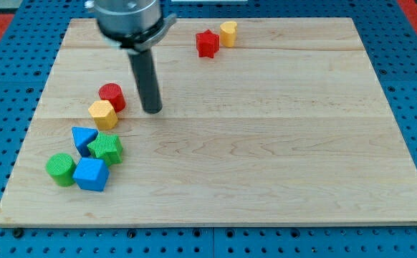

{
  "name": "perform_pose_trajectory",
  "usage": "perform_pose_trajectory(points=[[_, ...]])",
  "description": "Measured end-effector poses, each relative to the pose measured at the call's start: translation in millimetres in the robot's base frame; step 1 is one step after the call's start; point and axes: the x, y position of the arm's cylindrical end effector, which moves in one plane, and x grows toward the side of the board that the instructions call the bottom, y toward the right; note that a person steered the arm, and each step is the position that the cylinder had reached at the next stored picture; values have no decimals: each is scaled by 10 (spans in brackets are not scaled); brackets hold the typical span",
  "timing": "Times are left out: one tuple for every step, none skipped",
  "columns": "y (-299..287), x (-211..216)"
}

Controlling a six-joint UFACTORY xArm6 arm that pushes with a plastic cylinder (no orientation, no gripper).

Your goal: Move the yellow hexagon and the red circle into the group of blocks

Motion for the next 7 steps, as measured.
perform_pose_trajectory(points=[[-635, -172], [-857, 355], [-627, 327], [-153, -48], [-731, -222], [-1465, -9], [-1420, 463]])
